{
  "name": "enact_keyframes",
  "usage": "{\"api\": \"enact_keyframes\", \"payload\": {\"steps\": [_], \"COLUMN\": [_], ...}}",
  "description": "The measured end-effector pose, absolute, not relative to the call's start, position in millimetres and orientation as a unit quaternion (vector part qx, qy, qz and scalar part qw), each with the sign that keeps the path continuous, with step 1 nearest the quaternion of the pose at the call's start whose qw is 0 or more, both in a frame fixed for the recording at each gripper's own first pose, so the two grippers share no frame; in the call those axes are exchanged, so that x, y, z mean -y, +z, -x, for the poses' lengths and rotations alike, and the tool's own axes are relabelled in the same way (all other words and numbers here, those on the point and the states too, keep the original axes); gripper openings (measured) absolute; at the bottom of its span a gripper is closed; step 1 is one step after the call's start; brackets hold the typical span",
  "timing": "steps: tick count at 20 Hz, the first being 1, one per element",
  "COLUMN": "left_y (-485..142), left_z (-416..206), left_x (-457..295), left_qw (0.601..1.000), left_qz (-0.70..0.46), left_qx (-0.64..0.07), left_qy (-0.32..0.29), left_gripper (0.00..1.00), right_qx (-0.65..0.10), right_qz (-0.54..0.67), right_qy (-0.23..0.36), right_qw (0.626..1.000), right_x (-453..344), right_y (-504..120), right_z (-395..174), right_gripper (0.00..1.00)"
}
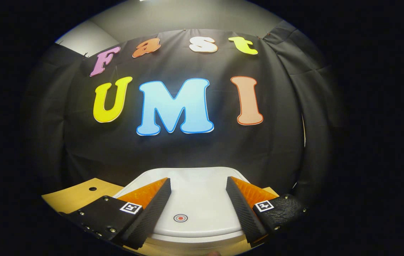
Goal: Press the lid of the desktop garbage bin to open it, pick up the crumpled paper on the desktop and throw it into the bin, then pick up the pop can on the desktop and drop it into the bin, and finally close the garbage bin lid.
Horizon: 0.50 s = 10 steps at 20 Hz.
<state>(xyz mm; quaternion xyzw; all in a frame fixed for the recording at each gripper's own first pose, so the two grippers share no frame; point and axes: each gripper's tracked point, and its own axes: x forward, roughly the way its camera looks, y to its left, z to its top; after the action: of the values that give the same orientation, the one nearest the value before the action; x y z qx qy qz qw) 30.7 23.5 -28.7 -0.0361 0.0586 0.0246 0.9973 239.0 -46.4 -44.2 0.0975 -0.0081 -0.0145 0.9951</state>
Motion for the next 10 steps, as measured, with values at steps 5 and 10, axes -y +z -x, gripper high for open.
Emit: {"api": "enact_keyframes", "payload": {"steps": [5, 10], "left_y": [-25, -25], "left_z": [-20, -10], "left_x": [-10, 4], "left_qw": [0.998, 0.998], "left_qz": [0.031, 0.027], "left_qx": [-0.053, -0.049], "left_qy": [0.033, 0.041], "left_gripper": [0.97, 0.99], "right_qx": [-0.009, -0.016], "right_qz": [-0.089, -0.086], "right_qy": [-0.011, 0.012], "right_qw": [0.996, 0.996], "right_x": [44, 41], "right_y": [-45, -47], "right_z": [-212, -176], "right_gripper": [1.0, 0.99]}}
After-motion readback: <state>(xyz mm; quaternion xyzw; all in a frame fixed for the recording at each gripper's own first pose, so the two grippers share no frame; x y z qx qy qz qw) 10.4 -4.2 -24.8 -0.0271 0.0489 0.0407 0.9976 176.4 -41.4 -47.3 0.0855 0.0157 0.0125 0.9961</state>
